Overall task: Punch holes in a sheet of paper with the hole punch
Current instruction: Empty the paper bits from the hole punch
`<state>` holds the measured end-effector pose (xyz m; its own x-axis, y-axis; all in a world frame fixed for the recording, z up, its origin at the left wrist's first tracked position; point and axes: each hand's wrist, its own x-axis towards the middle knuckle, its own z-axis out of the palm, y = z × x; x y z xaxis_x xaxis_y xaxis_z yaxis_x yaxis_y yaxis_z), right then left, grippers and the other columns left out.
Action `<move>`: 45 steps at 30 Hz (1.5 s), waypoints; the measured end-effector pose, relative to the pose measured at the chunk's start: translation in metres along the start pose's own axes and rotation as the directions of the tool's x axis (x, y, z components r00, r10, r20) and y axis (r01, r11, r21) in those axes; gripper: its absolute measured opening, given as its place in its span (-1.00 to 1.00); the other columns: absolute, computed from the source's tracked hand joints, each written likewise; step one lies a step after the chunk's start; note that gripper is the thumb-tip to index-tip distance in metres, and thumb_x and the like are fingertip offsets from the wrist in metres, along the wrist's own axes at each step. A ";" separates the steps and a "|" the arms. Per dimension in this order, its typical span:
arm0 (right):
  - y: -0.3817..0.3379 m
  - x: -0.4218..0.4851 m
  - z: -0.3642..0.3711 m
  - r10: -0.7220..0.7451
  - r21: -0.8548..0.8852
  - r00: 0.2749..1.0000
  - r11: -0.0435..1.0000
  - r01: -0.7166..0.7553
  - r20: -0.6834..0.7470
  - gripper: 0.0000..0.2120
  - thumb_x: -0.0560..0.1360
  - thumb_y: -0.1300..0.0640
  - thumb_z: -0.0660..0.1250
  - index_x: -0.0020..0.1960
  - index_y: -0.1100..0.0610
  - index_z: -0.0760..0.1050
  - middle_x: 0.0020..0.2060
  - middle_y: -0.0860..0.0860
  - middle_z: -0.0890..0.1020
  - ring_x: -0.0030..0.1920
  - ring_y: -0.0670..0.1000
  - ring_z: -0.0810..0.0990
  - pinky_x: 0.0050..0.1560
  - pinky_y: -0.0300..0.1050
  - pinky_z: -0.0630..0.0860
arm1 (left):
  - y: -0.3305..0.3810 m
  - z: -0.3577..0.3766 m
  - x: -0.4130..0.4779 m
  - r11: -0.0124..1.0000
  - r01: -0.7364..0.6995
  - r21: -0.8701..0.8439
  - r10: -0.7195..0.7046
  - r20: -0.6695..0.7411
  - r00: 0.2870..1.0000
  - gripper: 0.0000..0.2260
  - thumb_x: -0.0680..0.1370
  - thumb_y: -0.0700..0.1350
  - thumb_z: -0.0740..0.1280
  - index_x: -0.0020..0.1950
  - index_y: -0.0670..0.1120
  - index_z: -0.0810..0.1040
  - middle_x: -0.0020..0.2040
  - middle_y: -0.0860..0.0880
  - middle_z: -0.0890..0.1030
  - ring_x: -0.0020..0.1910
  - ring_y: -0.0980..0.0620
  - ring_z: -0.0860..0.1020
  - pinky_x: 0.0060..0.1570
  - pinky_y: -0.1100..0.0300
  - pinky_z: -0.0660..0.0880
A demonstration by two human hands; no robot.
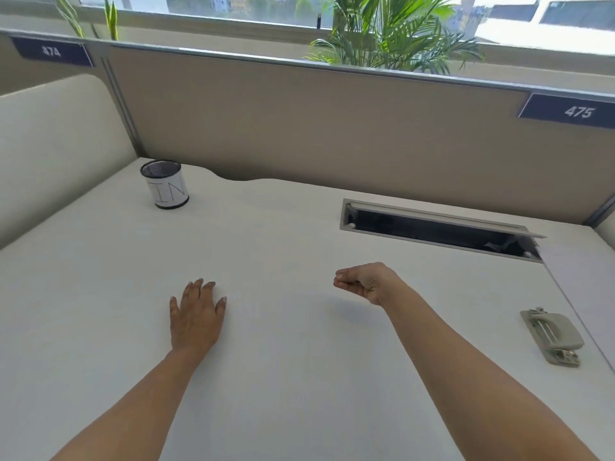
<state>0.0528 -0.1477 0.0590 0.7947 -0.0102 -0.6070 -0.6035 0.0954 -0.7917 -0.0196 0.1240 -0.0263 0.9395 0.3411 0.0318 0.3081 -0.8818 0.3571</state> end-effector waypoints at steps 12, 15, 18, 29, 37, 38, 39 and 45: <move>-0.073 0.052 0.234 -0.117 -0.275 0.978 0.948 0.162 0.174 -0.78 0.38 0.52 0.34 0.03 0.47 0.54 -0.32 0.15 0.57 -0.35 0.06 0.58 -0.10 -0.20 0.56 | -0.112 -0.039 0.111 0.997 0.044 0.058 -0.042 -0.038 0.998 -0.56 0.62 0.02 0.07 0.46 -0.11 0.22 0.51 -0.10 0.19 0.52 -0.02 0.07 0.47 -0.06 -0.04; -0.097 0.070 0.284 -0.192 -0.293 0.961 0.924 0.245 0.199 -0.79 0.37 0.52 0.35 0.01 0.48 0.54 -0.34 0.15 0.57 -0.38 0.07 0.57 -0.14 -0.18 0.59 | -0.127 -0.042 0.142 0.998 0.038 0.050 -0.034 -0.063 0.997 -0.56 0.62 0.03 0.07 0.46 -0.12 0.22 0.51 -0.10 0.19 0.52 -0.01 0.07 0.47 -0.04 -0.04; -0.117 0.086 0.325 -0.275 -0.302 0.943 0.897 0.321 0.187 -0.80 0.36 0.52 0.37 -0.01 0.48 0.55 -0.34 0.17 0.59 -0.39 0.10 0.58 -0.12 -0.12 0.63 | -0.140 -0.043 0.167 0.998 0.039 0.051 -0.034 -0.088 0.996 -0.55 0.62 0.04 0.06 0.46 -0.12 0.21 0.51 -0.10 0.19 0.52 -0.01 0.07 0.47 -0.03 -0.04; -0.151 0.145 0.421 -0.430 -0.496 0.892 0.750 0.438 0.138 -0.71 0.37 0.37 0.45 0.08 0.39 0.56 -0.10 0.22 0.65 -0.15 0.17 0.65 0.04 -0.02 0.61 | -0.165 -0.032 0.208 0.999 0.037 0.031 -0.033 -0.134 0.990 -0.52 0.61 0.09 0.06 0.46 -0.12 0.22 0.51 -0.10 0.20 0.52 -0.03 0.09 0.47 -0.06 -0.02; -0.146 0.163 0.432 -0.502 -0.879 0.757 -0.017 0.476 0.419 -0.65 0.64 0.07 0.03 0.34 0.14 0.40 0.28 -0.03 0.51 0.24 0.00 0.49 -0.14 -0.26 0.44 | -0.167 -0.027 0.209 0.999 0.026 0.045 -0.019 -0.164 0.986 -0.53 0.60 0.09 0.08 0.45 -0.12 0.24 0.50 -0.10 0.23 0.52 -0.03 0.11 0.47 -0.08 0.00; -0.146 0.159 0.433 -0.509 -0.875 0.731 -0.102 0.473 0.455 -0.67 0.63 0.12 0.02 0.31 0.16 0.41 0.23 -0.03 0.52 0.17 0.02 0.51 -0.27 -0.28 0.38 | -0.167 -0.026 0.209 0.999 0.023 0.041 -0.016 -0.171 0.985 -0.53 0.60 0.08 0.09 0.44 -0.13 0.26 0.50 -0.11 0.25 0.51 -0.05 0.13 0.46 -0.09 0.01; -0.147 0.157 0.435 -0.508 -0.872 0.739 -0.050 0.488 0.443 -0.70 0.62 0.16 0.04 0.26 0.20 0.42 0.19 0.02 0.53 0.10 0.04 0.51 -0.32 -0.28 0.35 | -0.166 -0.026 0.209 0.999 0.021 0.036 -0.015 -0.175 0.985 -0.53 0.60 0.08 0.11 0.43 -0.14 0.28 0.49 -0.12 0.26 0.51 -0.06 0.14 0.46 -0.10 0.02; -0.149 0.147 0.439 -0.411 -0.673 0.866 0.557 0.487 0.286 -0.64 0.59 0.26 0.11 0.37 0.28 0.31 0.34 0.15 0.43 0.33 0.13 0.42 0.05 -0.17 0.47 | -0.167 -0.026 0.209 0.999 0.025 0.046 -0.017 -0.170 0.985 -0.53 0.60 0.08 0.08 0.44 -0.13 0.26 0.50 -0.11 0.24 0.51 -0.05 0.13 0.46 -0.09 0.00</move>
<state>0.2890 0.2733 0.1183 0.9549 0.2362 -0.1799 0.0061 -0.6213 -0.7836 0.1213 0.3506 -0.0548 0.8951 0.4061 0.1840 0.3378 -0.8871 0.3146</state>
